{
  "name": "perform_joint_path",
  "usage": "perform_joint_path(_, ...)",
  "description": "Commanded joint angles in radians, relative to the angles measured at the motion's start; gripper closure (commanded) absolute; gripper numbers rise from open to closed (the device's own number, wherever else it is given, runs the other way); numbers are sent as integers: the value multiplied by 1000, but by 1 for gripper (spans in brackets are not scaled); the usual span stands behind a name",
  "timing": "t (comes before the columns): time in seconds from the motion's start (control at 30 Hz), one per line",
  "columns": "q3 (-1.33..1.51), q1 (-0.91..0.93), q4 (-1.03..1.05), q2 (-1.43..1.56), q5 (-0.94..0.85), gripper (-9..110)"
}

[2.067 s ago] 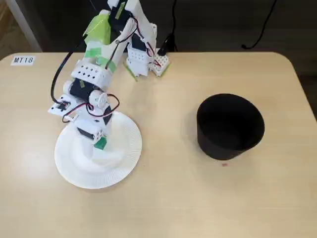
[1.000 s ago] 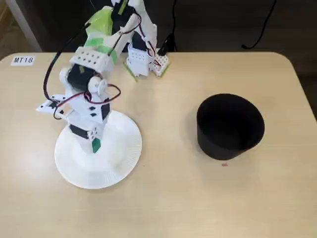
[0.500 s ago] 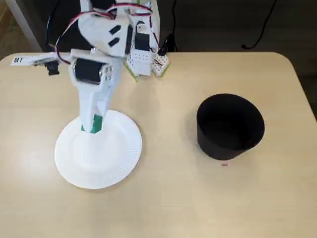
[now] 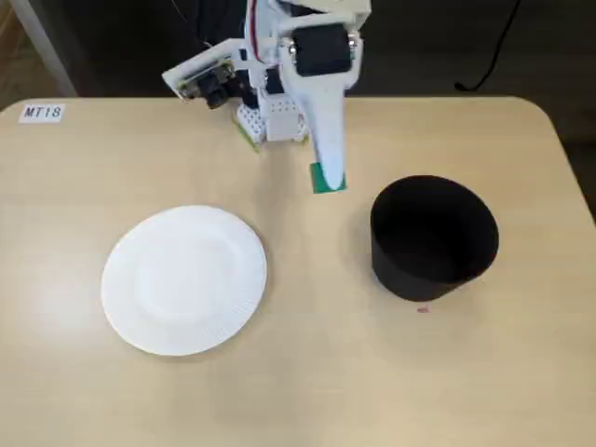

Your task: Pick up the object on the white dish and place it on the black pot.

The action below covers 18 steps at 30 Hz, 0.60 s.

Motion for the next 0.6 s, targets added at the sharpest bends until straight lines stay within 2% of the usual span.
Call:
perform_joint_path(0.0,-11,-92,14,46,-29,101)
perform_joint_path(0.17,109,-212,-14,46,-74,101)
perform_joint_path(0.37,330,-325,-167,31,-83,101)
perform_joint_path(0.57,368,-402,-192,-57,-135,101)
